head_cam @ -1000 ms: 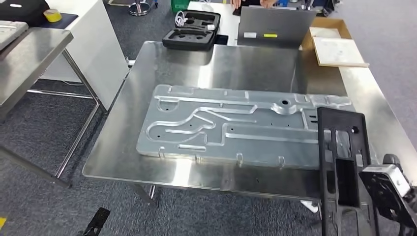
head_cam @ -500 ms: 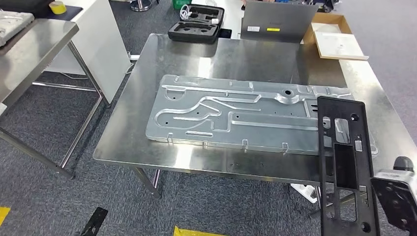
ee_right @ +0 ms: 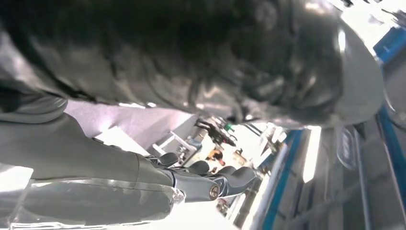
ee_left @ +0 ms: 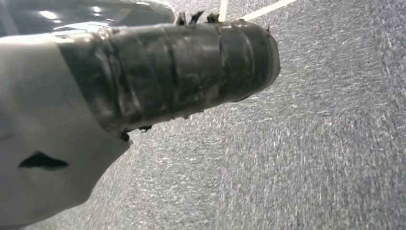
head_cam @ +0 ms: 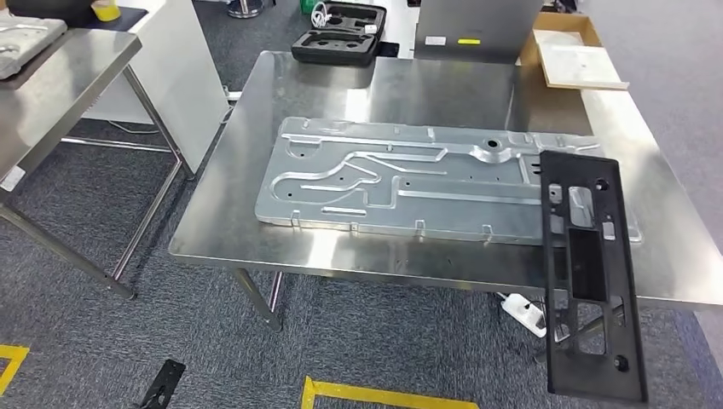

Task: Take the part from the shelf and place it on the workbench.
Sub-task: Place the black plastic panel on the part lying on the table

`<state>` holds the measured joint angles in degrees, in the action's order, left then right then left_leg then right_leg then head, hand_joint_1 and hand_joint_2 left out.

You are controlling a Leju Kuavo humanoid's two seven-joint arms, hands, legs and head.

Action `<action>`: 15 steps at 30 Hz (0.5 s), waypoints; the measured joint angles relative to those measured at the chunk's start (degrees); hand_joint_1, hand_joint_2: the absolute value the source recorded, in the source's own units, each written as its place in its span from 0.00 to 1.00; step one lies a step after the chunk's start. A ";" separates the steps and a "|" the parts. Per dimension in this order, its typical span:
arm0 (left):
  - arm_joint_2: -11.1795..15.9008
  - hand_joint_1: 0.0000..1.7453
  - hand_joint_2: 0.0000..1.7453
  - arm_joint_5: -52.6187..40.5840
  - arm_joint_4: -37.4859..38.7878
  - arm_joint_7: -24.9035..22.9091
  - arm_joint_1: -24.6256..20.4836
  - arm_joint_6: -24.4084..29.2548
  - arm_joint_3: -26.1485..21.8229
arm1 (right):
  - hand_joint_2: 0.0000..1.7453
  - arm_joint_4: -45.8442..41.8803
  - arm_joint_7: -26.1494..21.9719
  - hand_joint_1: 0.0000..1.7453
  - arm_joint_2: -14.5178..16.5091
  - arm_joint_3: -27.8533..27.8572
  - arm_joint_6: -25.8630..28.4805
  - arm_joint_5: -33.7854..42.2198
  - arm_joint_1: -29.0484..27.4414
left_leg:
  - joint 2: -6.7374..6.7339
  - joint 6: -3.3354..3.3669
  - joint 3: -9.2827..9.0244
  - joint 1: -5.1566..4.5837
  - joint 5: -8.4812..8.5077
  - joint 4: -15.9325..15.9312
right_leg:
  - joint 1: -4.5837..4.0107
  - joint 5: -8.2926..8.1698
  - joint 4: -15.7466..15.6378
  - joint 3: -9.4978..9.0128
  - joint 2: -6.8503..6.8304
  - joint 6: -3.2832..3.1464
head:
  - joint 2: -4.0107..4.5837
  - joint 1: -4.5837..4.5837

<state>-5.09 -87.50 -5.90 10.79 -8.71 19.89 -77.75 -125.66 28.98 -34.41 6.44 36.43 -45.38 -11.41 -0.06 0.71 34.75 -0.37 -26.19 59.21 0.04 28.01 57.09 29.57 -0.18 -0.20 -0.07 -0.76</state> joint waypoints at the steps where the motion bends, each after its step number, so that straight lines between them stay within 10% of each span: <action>1: 0.02 0.00 0.00 0.11 0.00 -0.01 0.04 0.00 -0.05 | 0.00 -1.29 -0.08 0.00 0.16 0.72 0.45 -0.39 -0.54 | 0.05 -0.31 0.72 0.03 -1.83 1.73 | 0.17 -0.52 -0.22 0.42 -0.07 -0.44 | 0.00 -0.09; 4: 0.11 0.00 0.00 0.45 0.00 0.00 0.06 0.00 -0.14 | 0.00 -4.50 -0.50 0.00 1.09 2.87 1.96 -2.00 -2.21 | 0.05 -1.00 3.45 0.34 -8.92 11.39 | 0.15 -1.70 -0.02 2.04 -0.22 -1.03 | 0.00 -0.35; 6: 0.14 0.00 0.00 0.63 0.00 0.03 0.09 0.01 -0.17 | 0.00 -5.02 -0.79 0.00 2.04 3.97 2.86 -3.04 -3.30 | 0.04 -1.25 3.05 0.46 -9.15 14.37 | 0.11 -2.41 0.35 3.30 -0.20 -0.96 | 0.00 -0.35; 11: 0.38 0.00 0.00 1.19 0.00 0.04 -0.15 0.08 -0.30 | 0.00 -5.21 -2.48 0.00 4.59 5.37 3.77 -6.32 -5.27 | 0.14 -0.71 -7.83 0.44 -5.24 -0.42 | 0.03 -3.75 1.82 5.68 0.04 0.02 | 0.00 -0.31; 15: 0.42 0.00 0.00 1.78 0.00 0.07 -0.16 0.20 -0.86 | 0.00 -5.22 -4.96 0.00 7.64 5.43 3.81 -10.70 -5.62 | -0.08 0.88 -7.58 0.45 -4.53 -1.99 | 0.01 -3.93 2.40 6.05 0.14 1.23 | 0.00 -0.24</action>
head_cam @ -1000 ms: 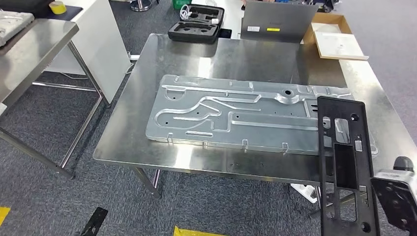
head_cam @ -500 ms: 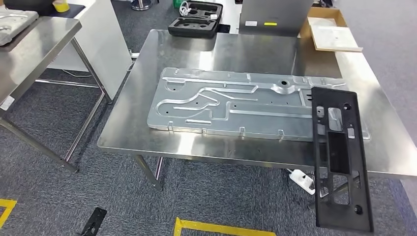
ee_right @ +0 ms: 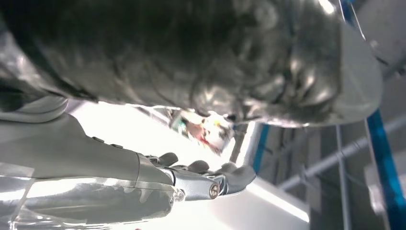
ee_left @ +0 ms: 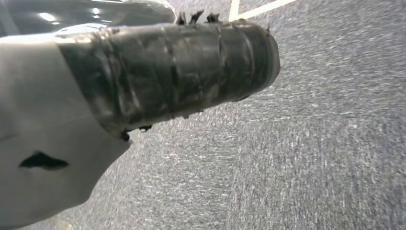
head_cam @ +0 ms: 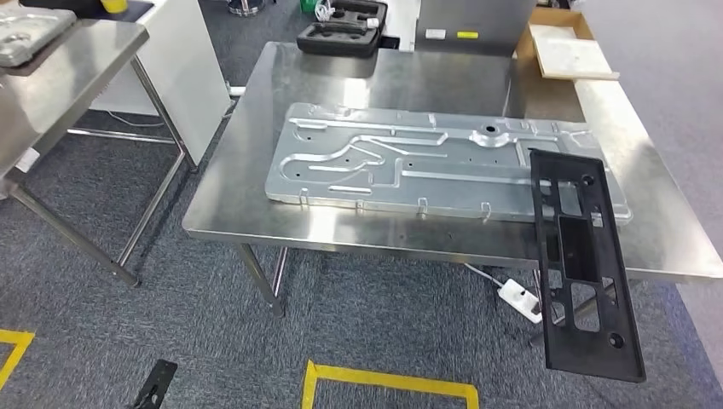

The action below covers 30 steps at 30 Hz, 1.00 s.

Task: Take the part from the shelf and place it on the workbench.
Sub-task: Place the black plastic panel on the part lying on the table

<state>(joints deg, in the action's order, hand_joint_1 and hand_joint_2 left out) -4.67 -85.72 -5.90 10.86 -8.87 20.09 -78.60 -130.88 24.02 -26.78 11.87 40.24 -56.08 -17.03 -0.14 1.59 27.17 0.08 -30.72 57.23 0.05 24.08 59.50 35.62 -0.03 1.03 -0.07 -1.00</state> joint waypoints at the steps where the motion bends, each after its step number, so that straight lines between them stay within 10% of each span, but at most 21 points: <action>1: 0.01 0.00 0.00 0.10 0.00 0.00 -0.02 0.02 -0.15 | 0.00 0.00 -0.23 0.00 0.67 0.00 0.00 -0.91 -0.01 | -0.17 0.52 0.42 0.11 0.53 -0.16 | 0.06 1.53 1.30 0.53 0.07 0.20 | 0.00 0.11; 5: -0.01 0.00 0.00 0.63 0.00 0.01 -0.06 0.14 -0.48 | 0.00 -0.01 -0.27 0.00 3.07 -0.07 0.00 -3.79 0.16 | -0.56 1.20 2.75 0.11 2.53 -0.11 | 0.30 10.41 13.62 3.77 0.10 0.74 | 0.00 0.36; 7: -0.01 0.00 0.00 0.92 0.00 0.01 -0.07 0.17 -0.80 | 0.00 -0.02 0.08 0.00 4.25 -0.20 0.00 -5.26 0.21 | -0.60 1.11 3.98 0.05 3.42 0.15 | 0.37 8.98 14.23 2.14 0.11 0.70 | 0.00 0.36; 12: -0.04 0.00 0.00 1.61 0.00 0.14 -0.13 0.38 -1.73 | 0.00 -0.02 2.46 0.00 5.30 -0.32 0.00 -7.15 0.14 | -0.49 0.09 5.78 -0.08 4.93 0.87 | -0.19 5.75 -2.10 -8.68 0.25 -0.38 | 0.00 0.32; 15: -0.05 0.00 0.00 1.78 0.00 0.14 -0.06 0.50 -2.08 | 0.00 -0.02 2.87 0.00 5.77 -0.33 0.00 -7.29 0.11 | -0.36 -0.97 6.44 0.02 5.06 1.24 | -0.16 4.83 -3.12 -8.08 0.12 -0.99 | 0.00 0.34; 20: -0.05 0.00 0.00 2.22 0.00 -0.08 -0.04 0.64 -2.56 | 0.00 -0.02 2.92 0.00 6.96 -0.33 0.00 -6.70 -0.21 | -0.17 -2.24 10.46 0.37 -4.99 14.45 | -0.01 2.38 -3.11 -5.09 -0.19 -2.14 | 0.00 -0.08; 22: -0.06 0.00 0.00 2.30 0.00 -0.38 -0.02 0.71 -2.97 | 0.00 -0.01 2.01 0.00 7.84 -0.33 0.00 -5.44 -0.58 | -0.18 -2.55 9.42 0.52 -3.71 16.07 | 0.01 1.52 -2.62 -3.48 -0.19 -1.99 | 0.00 -0.06; 26: -0.04 0.00 0.00 2.31 0.00 -0.62 -0.24 0.96 -3.30 | 0.00 0.01 -3.09 0.00 10.71 -0.04 0.00 -1.55 -0.99 | -0.09 -2.48 0.41 0.58 -0.25 3.25 | 0.05 0.59 -0.77 -0.86 -0.16 -1.14 | 0.00 -0.06; 30: -0.02 0.00 0.00 2.20 0.00 -0.54 -0.21 1.08 -3.90 | 0.00 0.09 -10.29 0.00 14.81 1.55 0.00 2.89 -1.09 | -0.14 -0.94 -0.05 0.43 -0.49 0.16 | -0.08 -0.20 -0.19 -0.10 -0.10 0.11 | 0.00 0.03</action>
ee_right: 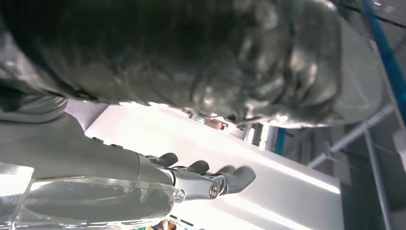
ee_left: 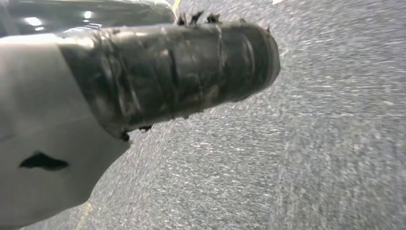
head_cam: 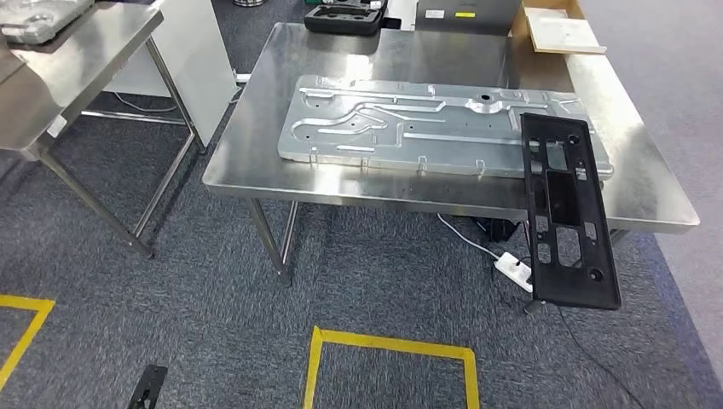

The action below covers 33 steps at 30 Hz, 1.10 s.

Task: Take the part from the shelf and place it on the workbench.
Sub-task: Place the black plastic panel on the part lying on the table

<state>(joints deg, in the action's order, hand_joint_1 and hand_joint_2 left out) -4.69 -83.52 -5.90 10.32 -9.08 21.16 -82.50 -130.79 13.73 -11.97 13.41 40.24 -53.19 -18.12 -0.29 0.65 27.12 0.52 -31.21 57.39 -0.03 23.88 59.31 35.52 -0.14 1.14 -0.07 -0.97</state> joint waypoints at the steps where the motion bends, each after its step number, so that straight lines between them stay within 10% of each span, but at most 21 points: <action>1: 0.03 0.00 0.00 -0.10 0.00 0.06 0.00 0.01 -0.15 | 0.00 0.02 -1.72 0.00 1.11 0.51 -0.01 0.71 0.00 | -0.15 0.57 0.40 0.06 0.51 -0.13 | 0.05 1.06 0.85 0.45 0.07 0.27 | 0.00 0.08; 6: 0.21 0.00 0.00 -0.43 0.00 0.61 -0.06 0.02 -0.68 | 0.00 0.04 -6.22 0.00 6.05 2.68 -0.02 1.92 0.06 | -0.57 1.70 3.05 -0.03 2.91 -0.13 | 0.39 10.90 14.98 4.05 0.16 1.17 | 0.00 0.27; 8: 0.29 0.00 0.00 -0.49 0.00 0.79 -0.07 0.01 -0.82 | 0.00 0.04 -7.81 0.00 7.97 3.43 -0.02 2.40 0.23 | -0.61 1.58 4.20 -0.07 3.65 0.18 | 0.50 8.73 14.44 1.96 0.16 1.10 | 0.00 0.25; 13: 0.45 0.00 0.00 -0.74 0.00 1.31 -0.17 0.00 -1.14 | 0.00 0.02 -10.99 0.00 12.37 5.18 -0.02 3.75 1.18 | -0.49 0.38 5.88 -0.15 5.01 1.01 | 0.06 6.36 -1.56 -8.18 0.35 0.09 | 0.00 0.21; 16: 0.45 0.00 0.00 -1.14 0.00 1.44 -0.10 -0.05 -1.19 | 0.00 0.07 -11.12 0.00 14.38 5.59 -0.03 6.50 1.06 | -0.39 -0.68 6.81 0.00 5.05 1.57 | 0.06 5.49 -2.48 -7.34 0.28 -0.93 | 0.00 0.21; 20: 0.45 0.00 0.00 -1.37 0.00 1.56 -0.02 -0.10 -1.34 | 0.00 0.12 -10.34 0.00 16.59 6.31 -0.04 9.84 0.85 | -0.12 -1.65 10.40 0.13 -3.55 11.90 | 0.11 3.47 -2.68 -5.04 0.04 -2.38 | 0.00 -0.22; 22: 0.45 0.00 0.00 -1.42 0.00 1.57 -0.02 -0.13 -1.45 | 0.00 0.17 -10.18 0.00 17.55 6.76 -0.04 11.66 0.82 | -0.12 -1.87 10.91 0.14 -4.81 16.63 | 0.02 2.64 -2.28 -3.66 0.01 -2.40 | 0.00 -0.21; 25: 0.45 0.00 0.00 -1.65 0.00 1.56 -0.09 -0.15 -1.93 | 0.00 0.24 -9.99 0.00 19.06 8.05 -0.04 17.83 0.89 | -0.13 -1.85 5.19 0.16 -0.56 10.06 | 0.08 1.74 -1.17 -1.56 0.02 -2.07 | 0.00 -0.24; 28: 0.45 0.00 0.00 -2.01 0.00 1.46 -0.30 -0.13 -2.16 | 0.00 0.30 -10.26 0.00 20.38 9.97 -0.04 25.95 1.24 | 0.00 -1.29 -0.46 -0.16 -0.41 0.79 | -0.10 1.01 -0.12 -0.33 -0.05 -1.32 | 0.00 -0.19; 31: 0.44 0.00 0.00 -2.68 0.00 1.17 -0.25 -0.14 -2.29 | 0.00 0.36 -12.10 0.00 22.15 12.84 -0.04 29.58 2.68 | -0.12 -0.11 0.18 -0.18 0.11 -0.23 | -0.14 0.52 0.20 0.26 0.00 -0.41 | 0.00 -0.13; 33: 0.43 0.00 0.00 -3.19 0.00 0.99 -0.26 -0.19 -2.34 | 0.00 0.38 -14.41 0.00 23.57 15.32 -0.05 31.18 4.01 | -0.38 0.90 1.13 0.04 1.24 -0.51 | 0.02 3.74 3.06 1.44 0.19 0.10 | 0.00 0.07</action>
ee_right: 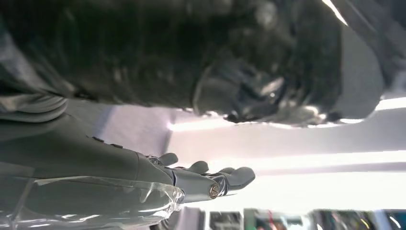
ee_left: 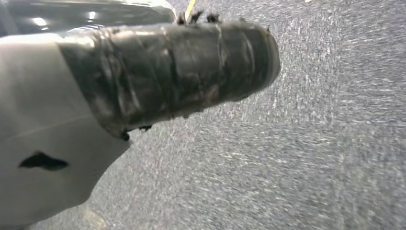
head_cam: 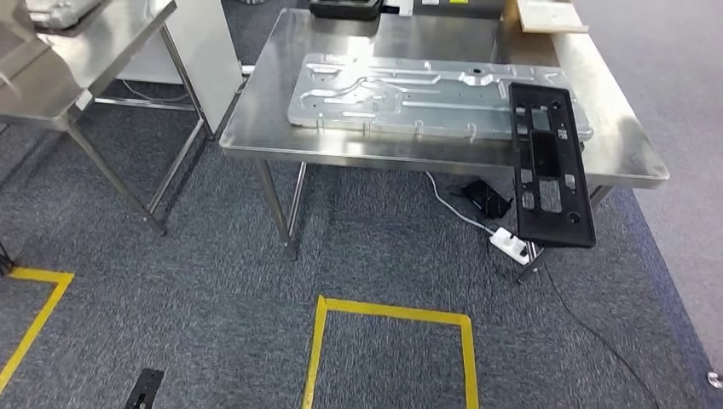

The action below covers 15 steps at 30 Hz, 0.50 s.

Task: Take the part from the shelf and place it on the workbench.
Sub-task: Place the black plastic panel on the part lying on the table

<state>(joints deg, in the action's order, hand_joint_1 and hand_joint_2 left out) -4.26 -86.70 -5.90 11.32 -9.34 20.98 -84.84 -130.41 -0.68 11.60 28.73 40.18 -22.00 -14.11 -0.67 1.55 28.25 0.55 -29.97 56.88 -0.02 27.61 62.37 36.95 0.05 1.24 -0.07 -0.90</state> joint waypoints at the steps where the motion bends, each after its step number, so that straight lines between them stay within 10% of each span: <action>1: 0.00 0.00 0.00 -0.21 0.00 -0.04 -0.03 -0.02 -0.01 | 0.00 0.01 -1.14 0.00 0.63 1.08 -0.01 1.17 0.54 | -0.09 0.32 0.54 -0.02 0.54 0.04 | 0.17 2.76 2.98 0.95 0.07 0.20 | 0.00 0.07; 3: 0.00 0.00 0.00 -0.56 0.00 -0.09 -0.03 -0.07 -0.03 | 0.00 0.00 -3.28 0.00 1.57 2.69 -0.01 4.49 1.52 | -0.18 0.59 1.87 -0.06 1.58 0.20 | 0.38 7.13 9.95 2.71 0.05 0.57 | 0.00 0.17; 5: 0.00 0.00 0.00 -0.90 0.00 -0.09 -0.03 -0.15 -0.03 | 0.00 -0.03 -5.18 0.00 2.35 4.15 -0.02 7.20 2.67 | -0.27 0.49 3.31 -0.08 2.55 0.48 | 0.62 6.89 12.45 2.08 0.04 0.79 | 0.00 0.16; 10: 0.02 0.00 0.00 -1.35 0.00 0.05 -0.09 -0.23 -0.03 | 0.00 -0.13 -7.62 0.00 3.56 8.19 -0.03 7.06 5.90 | -0.10 -0.63 5.79 -0.15 4.08 1.69 | 0.73 2.73 -3.58 -8.96 0.22 0.58 | 0.00 0.12; 13: 0.02 0.00 0.00 -1.47 0.00 0.16 0.02 -0.26 -0.03 | 0.00 -0.14 -8.41 0.00 4.32 9.99 -0.05 7.14 6.87 | 0.02 -1.85 6.44 0.07 4.88 1.86 | 0.39 2.25 -5.16 -8.49 0.23 -0.54 | 0.00 0.20; 15: 0.01 0.00 0.00 -1.56 0.00 0.28 0.15 -0.30 -0.04 | 0.00 -0.14 -9.03 0.00 4.77 10.84 -0.05 7.45 7.72 | 0.10 -2.40 7.59 0.25 2.32 3.95 | 0.49 1.14 -5.41 -7.53 0.14 -1.56 | 0.00 0.00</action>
<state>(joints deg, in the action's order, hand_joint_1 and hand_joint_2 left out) -4.25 -88.27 -5.90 11.60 -9.19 20.68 -84.89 -130.55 -9.72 16.37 39.57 40.13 -14.56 -6.39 -0.57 -0.86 35.84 0.80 -27.64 60.83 0.48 28.75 56.97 29.42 0.19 -0.32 -0.07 -0.91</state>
